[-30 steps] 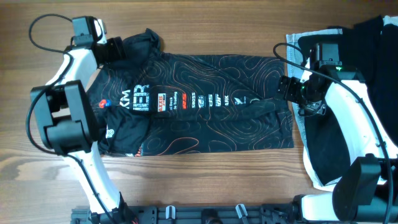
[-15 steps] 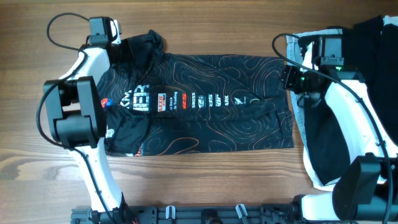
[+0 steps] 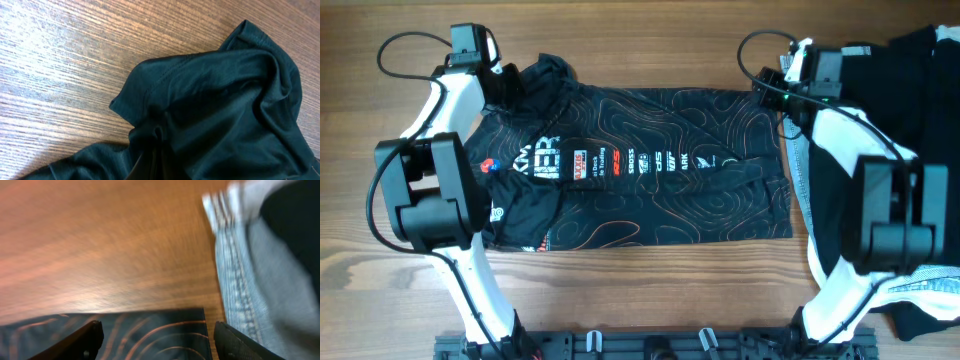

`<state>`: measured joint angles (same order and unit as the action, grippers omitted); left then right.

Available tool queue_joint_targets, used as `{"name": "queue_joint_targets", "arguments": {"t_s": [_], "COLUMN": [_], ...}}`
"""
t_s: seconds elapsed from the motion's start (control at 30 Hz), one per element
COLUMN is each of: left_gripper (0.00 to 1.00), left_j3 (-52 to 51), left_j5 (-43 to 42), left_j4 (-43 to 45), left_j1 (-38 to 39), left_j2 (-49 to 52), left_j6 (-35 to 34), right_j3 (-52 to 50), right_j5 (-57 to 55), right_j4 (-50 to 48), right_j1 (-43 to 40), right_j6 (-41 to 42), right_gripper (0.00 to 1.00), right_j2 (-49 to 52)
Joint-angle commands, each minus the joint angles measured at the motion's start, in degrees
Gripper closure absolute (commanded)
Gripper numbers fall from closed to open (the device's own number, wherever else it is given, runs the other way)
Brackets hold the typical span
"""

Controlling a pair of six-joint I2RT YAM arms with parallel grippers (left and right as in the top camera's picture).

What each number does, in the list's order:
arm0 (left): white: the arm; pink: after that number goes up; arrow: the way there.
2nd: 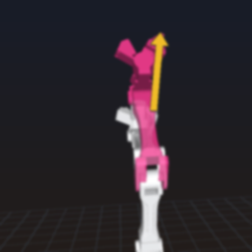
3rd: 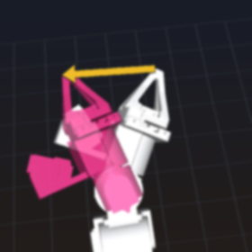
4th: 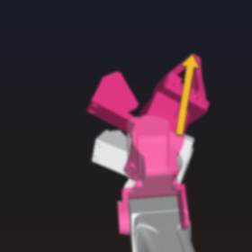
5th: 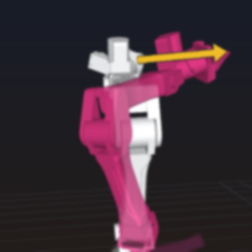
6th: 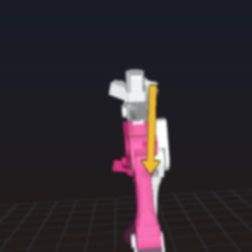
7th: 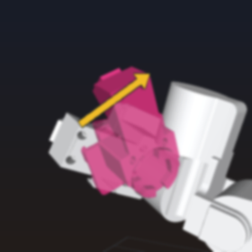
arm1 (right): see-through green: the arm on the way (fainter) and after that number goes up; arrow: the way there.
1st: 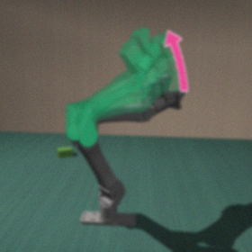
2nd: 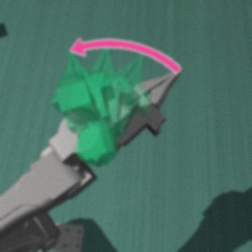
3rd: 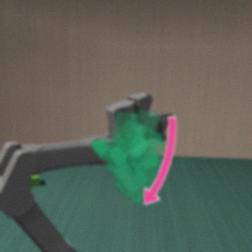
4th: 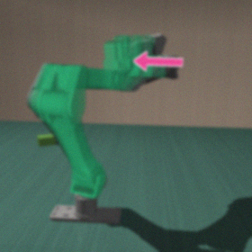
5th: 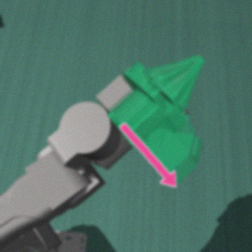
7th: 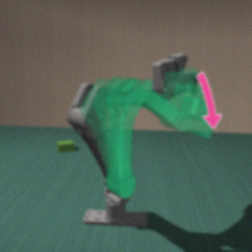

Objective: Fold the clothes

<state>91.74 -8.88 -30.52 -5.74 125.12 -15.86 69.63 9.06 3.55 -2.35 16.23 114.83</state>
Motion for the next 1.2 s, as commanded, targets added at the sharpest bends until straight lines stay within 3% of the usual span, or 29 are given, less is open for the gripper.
{"name": "queue_joint_targets", "arguments": {"t_s": [0.0, 0.1, 0.17, 0.2, 0.23, 0.27, 0.4, 0.53, 0.73, 0.9, 1.17], "left_gripper": [0.96, 0.96, 0.96, 0.96, 0.96, 0.96, 0.96, 0.96, 0.96, 0.96, 0.96], "left_j3": [-0.17, -0.17, -0.17, -0.17, -0.17, -0.17, -0.17, -0.17, -0.17, -0.17, -0.79], "left_j5": [-0.28, -0.28, -0.28, -0.28, -0.28, -0.31, -1.14, -3.52, -3.58, -3.74, -1.73], "left_j4": [-0.76, -1.07, -1.36, -1.53, -1.90, -2.14, -2.29, -5.07, -15.98, -22.95, -41.70], "left_j1": [-0.44, -0.44, -0.44, -0.44, -0.44, -0.44, -0.83, -2.08, -3.69, -5.44, -7.30], "left_j2": [-1.64, -1.64, -1.64, -1.64, -1.64, -1.64, -3.63, -8.31, -14.40, -18.67, -20.22], "left_j6": [-1.14, -1.14, -1.14, -1.14, -1.14, -1.14, -1.09, -1.14, -1.11, -1.11, -1.11], "right_j3": [0.57, 0.57, 0.57, 0.57, 0.57, 0.57, 2.34, 10.05, 18.34, 18.36, 17.90], "right_j5": [2.25, 2.19, 2.19, 2.19, 2.19, 2.21, 0.61, -0.68, -4.46, -10.86, -17.35], "right_j4": [-2.51, -2.54, -2.58, -2.67, -2.75, -2.73, 1.79, 14.58, 34.34, 44.83, 60.06], "right_j1": [0.15, 0.24, 0.24, 0.24, 0.24, 0.24, -0.04, -1.09, -1.81, -1.81, -1.81], "right_j6": [2.23, 3.32, 3.43, 3.43, 3.45, 3.56, 5.05, 4.79, 4.63, 3.19, 1.77], "right_gripper": [0.25, 0.31, 0.45, 0.59, 0.85, 0.96, 0.96, 0.96, 0.96, 0.96, 0.96], "right_j2": [5.18, 7.06, 7.26, 7.26, 7.26, 7.26, 6.16, 3.52, -2.14, -6.93, -7.80]}}
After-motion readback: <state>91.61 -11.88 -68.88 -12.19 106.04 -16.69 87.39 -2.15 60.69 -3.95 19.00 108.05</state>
